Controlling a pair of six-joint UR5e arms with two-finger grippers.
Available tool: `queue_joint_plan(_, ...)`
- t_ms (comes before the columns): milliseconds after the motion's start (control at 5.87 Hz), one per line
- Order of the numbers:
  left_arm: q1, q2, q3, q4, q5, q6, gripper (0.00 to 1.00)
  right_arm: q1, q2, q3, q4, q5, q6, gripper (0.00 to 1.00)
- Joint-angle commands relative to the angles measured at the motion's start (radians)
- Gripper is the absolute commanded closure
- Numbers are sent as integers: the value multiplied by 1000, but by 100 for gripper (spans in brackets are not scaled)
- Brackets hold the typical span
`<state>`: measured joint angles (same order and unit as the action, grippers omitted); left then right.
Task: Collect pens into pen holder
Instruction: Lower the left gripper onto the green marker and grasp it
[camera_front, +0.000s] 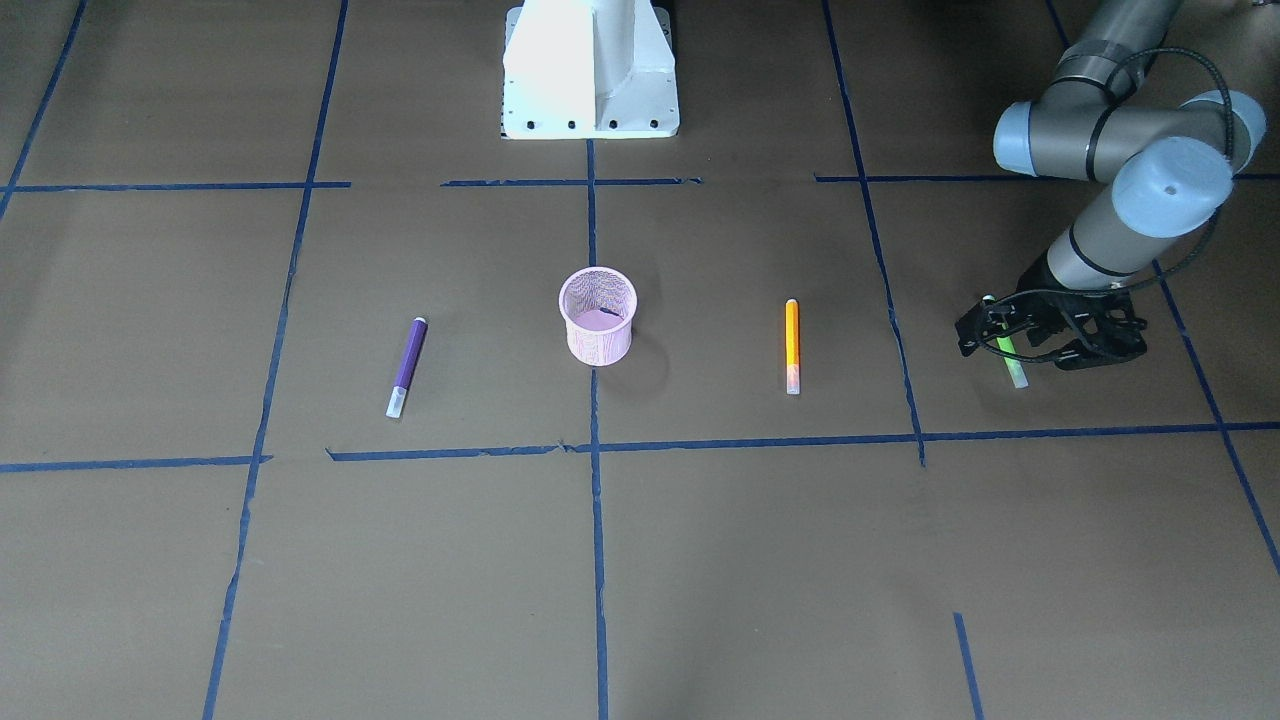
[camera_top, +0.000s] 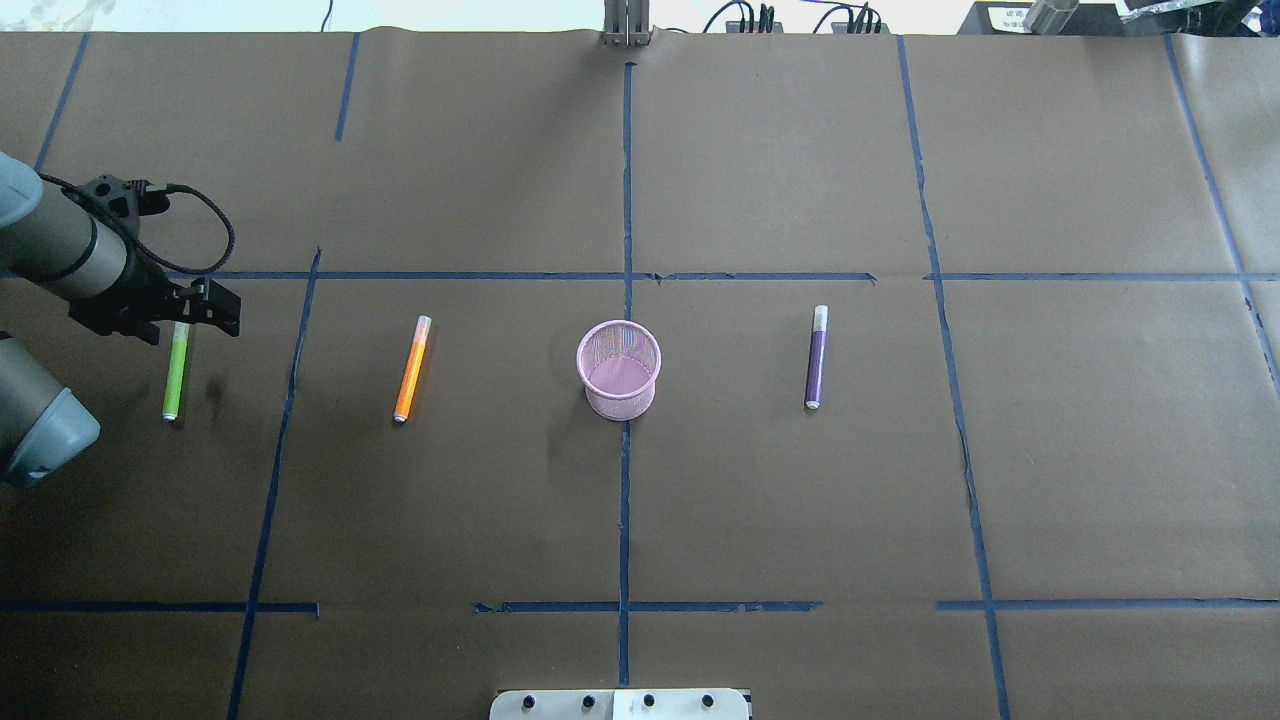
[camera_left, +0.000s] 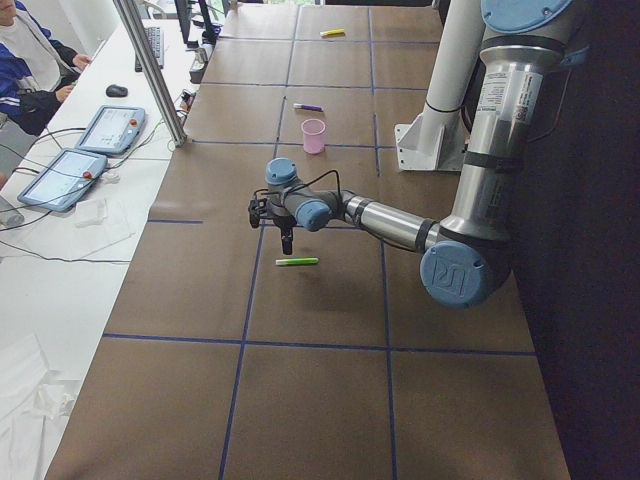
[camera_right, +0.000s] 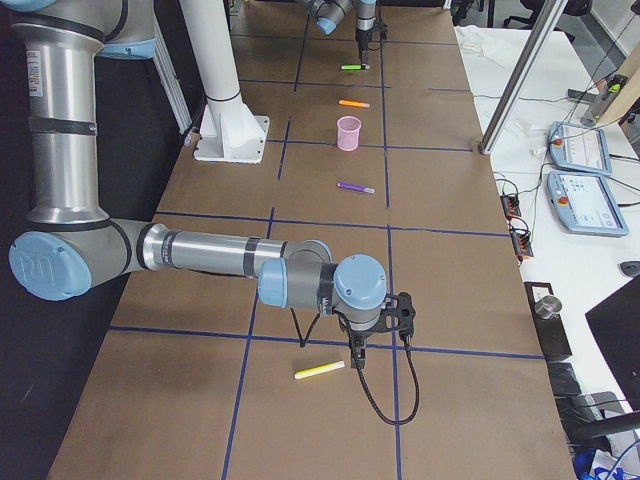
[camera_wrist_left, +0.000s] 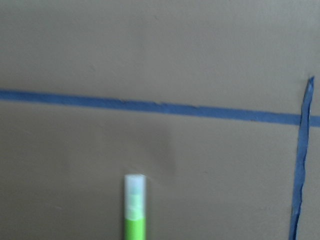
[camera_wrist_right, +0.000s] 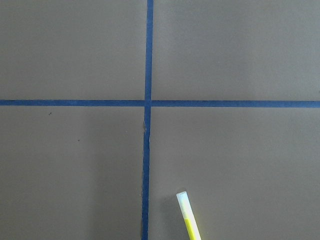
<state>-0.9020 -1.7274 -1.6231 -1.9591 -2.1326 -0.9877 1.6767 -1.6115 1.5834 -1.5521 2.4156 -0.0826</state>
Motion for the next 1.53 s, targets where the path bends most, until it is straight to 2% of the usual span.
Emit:
queue_joint_plan(0, 6, 12, 21, -26, 8, -5, 0, 0, -1, 0, 0, 0, 1, 0)
queue_joint_plan(170, 5, 14, 76, -93, 8, 33, 0, 0, -1, 0, 0, 0, 1, 0)
queue_joint_plan(511, 5, 11, 123, -129, 8, 40, 0, 0, 1, 3, 0, 8, 1, 0)
queue_joint_plan(681, 2, 11, 124, -129, 8, 38, 12, 0, 1, 3, 0, 11, 1, 0)
queue_joint_plan(1192, -6, 11, 123, -127, 10, 40, 83, 0, 4, -2, 0, 11, 1, 0)
queue_joint_plan(1362, -9, 11, 123, -126, 10, 40, 94, 0, 4, -3, 0, 11, 1, 0)
